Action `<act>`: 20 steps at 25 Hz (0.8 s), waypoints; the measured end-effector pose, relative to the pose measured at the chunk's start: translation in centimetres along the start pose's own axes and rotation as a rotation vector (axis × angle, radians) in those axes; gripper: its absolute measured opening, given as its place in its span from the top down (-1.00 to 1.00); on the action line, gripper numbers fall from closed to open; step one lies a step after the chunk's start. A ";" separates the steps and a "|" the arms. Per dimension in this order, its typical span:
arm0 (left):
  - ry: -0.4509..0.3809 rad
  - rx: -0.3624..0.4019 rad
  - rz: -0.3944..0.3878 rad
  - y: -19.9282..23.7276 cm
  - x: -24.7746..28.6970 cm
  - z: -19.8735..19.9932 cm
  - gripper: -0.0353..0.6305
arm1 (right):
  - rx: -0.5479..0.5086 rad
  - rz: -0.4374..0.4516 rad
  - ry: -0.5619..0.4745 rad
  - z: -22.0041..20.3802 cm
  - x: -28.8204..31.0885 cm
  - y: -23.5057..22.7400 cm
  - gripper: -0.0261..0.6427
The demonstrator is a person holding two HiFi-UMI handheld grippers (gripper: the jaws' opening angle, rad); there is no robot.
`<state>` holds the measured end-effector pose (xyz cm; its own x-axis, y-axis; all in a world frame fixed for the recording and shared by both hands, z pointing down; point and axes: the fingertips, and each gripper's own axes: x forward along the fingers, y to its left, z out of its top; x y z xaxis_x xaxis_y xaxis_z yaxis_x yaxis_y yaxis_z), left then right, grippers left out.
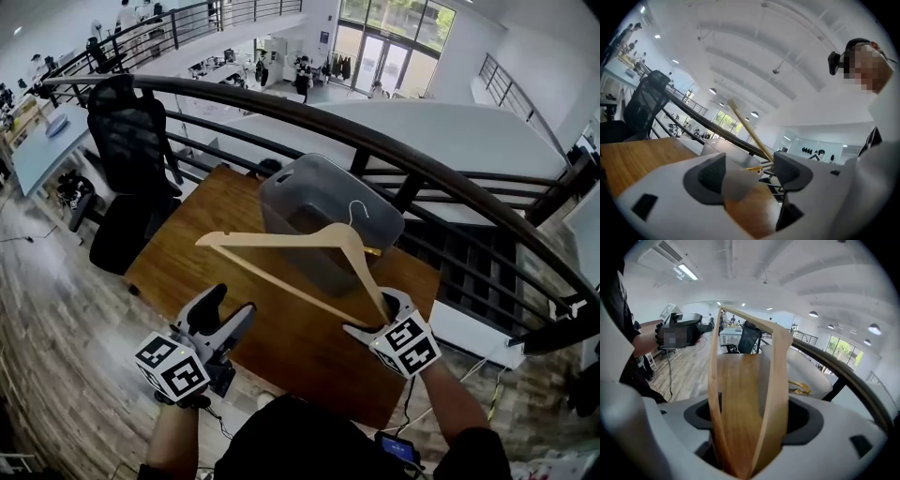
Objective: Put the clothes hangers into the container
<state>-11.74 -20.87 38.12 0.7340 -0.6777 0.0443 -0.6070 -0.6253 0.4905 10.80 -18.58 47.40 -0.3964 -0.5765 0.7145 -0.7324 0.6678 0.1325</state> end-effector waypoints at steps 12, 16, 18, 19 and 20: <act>0.060 0.015 0.068 1.1 -0.3 -2.8 -0.05 | 0.126 0.126 0.296 -0.5 3.2 -11.0 -0.24; 0.070 -0.015 0.101 2.3 -1.5 -4.0 -0.05 | 0.232 0.182 0.383 -0.7 5.0 -12.3 -0.24; 0.072 -0.036 0.107 2.6 -1.8 -4.5 -0.05 | 0.268 0.196 0.442 -0.4 5.5 -12.8 -0.24; 0.072 -0.047 0.108 2.6 -1.9 -4.8 -0.05 | 0.279 0.196 0.483 -0.4 5.5 -13.1 -0.24; 0.072 -0.056 0.110 2.7 -2.1 -5.1 -0.05 | 0.278 0.191 0.526 -0.5 5.6 -13.4 -0.24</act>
<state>-13.30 -19.16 43.78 0.6849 -0.7103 0.1623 -0.6690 -0.5247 0.5265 18.67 -30.51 49.93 -0.2608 -0.1023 0.9599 -0.8203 0.5478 -0.1645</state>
